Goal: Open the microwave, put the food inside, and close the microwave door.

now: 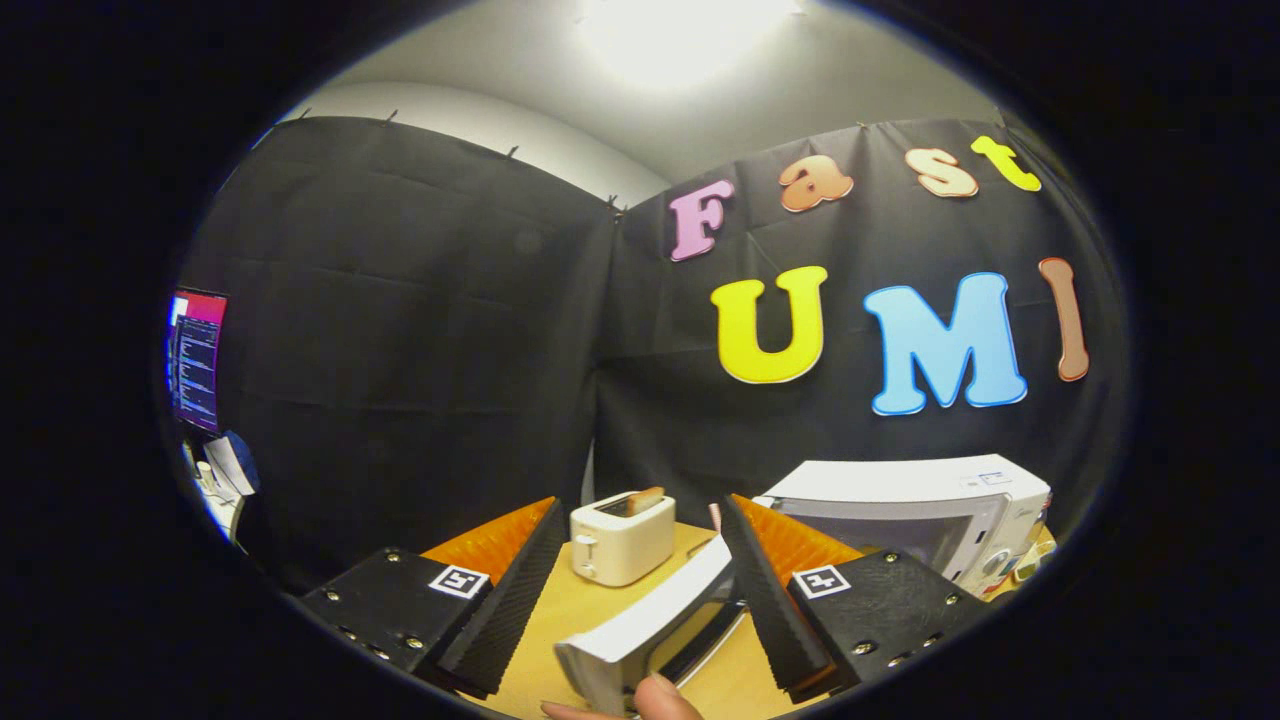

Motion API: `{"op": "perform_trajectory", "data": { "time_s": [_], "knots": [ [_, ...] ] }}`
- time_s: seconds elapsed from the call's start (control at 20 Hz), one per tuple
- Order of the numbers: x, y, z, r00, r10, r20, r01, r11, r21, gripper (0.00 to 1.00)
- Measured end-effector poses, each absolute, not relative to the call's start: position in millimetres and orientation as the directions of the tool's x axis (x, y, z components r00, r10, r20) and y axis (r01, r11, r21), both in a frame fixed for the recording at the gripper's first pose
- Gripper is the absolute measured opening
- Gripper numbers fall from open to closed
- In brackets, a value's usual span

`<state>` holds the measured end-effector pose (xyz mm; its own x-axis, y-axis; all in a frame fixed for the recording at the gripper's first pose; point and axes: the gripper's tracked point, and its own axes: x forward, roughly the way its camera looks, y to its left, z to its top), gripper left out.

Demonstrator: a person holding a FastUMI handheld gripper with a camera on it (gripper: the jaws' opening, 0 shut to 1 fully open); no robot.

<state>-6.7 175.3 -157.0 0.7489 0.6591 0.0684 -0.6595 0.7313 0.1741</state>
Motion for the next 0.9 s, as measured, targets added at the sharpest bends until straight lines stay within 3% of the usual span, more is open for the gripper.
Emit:
{"op": "perform_trajectory", "data": {
  "time_s": [0.45,0.65,0.75,0.8,0.9],
  "knots": [
    [-75.6,245.1,-217.2,0.634,0.773,-0.007,-0.760,0.625,0.177,0.95],
    [-86.6,259.6,-246.0,0.603,0.795,-0.067,-0.779,0.605,0.166,0.87],
    [-73.6,253.8,-258.3,0.638,0.764,-0.092,-0.749,0.644,0.157,0.76],
    [-68.0,253.7,-268.6,0.644,0.758,-0.109,-0.739,0.652,0.168,0.59],
    [-57.0,248.1,-291.0,0.649,0.744,-0.158,-0.714,0.668,0.209,0.36]
  ]
}}
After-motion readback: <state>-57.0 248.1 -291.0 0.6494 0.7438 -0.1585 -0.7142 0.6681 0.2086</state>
